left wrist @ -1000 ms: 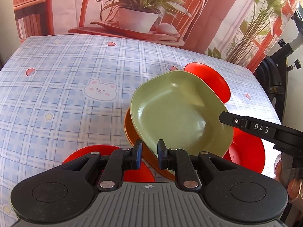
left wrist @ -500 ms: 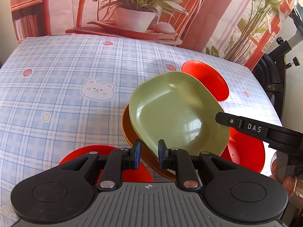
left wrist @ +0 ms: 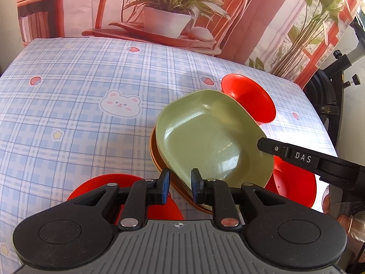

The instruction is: Organize plates and bowls

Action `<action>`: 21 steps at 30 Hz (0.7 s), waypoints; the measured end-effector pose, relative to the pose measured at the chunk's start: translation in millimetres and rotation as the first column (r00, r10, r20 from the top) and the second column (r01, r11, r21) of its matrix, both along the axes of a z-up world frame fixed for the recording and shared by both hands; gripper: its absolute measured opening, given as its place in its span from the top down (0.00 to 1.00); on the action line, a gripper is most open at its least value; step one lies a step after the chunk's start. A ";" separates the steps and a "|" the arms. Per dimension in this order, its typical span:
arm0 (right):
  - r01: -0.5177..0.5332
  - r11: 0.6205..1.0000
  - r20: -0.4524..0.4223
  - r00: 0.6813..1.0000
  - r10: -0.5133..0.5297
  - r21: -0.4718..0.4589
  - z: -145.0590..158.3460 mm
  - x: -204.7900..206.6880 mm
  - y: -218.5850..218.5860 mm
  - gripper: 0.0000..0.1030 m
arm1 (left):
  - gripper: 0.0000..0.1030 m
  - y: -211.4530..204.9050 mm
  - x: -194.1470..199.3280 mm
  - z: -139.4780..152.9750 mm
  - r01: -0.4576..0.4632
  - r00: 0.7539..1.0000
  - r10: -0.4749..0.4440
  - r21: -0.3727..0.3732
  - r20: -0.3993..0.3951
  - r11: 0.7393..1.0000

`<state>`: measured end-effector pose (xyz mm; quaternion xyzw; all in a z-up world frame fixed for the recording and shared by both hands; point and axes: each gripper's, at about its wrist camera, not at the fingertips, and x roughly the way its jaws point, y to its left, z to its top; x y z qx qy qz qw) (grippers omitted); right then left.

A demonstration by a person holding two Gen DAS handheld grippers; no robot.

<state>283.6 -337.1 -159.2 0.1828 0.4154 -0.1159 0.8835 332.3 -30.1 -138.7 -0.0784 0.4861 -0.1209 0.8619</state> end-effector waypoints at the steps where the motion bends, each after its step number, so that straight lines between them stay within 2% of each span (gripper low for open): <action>1: 0.000 1.000 0.000 1.000 0.000 0.000 0.0 0.2 0.1 0.97 | 0.80 0.4 -0.1 0.1 0.000 1.000 0.000 0.002 -0.001 1.000; 12: -0.017 1.000 0.004 1.000 0.017 -0.012 5.5 -3.5 0.0 0.95 | 0.80 6.3 -3.2 3.5 -0.032 0.999 0.032 0.005 -0.002 0.999; 21: -0.025 1.000 0.006 1.000 0.025 -0.005 3.9 -9.0 -0.3 0.97 | 0.80 6.7 -4.6 4.3 -0.034 0.999 0.034 0.002 0.000 0.999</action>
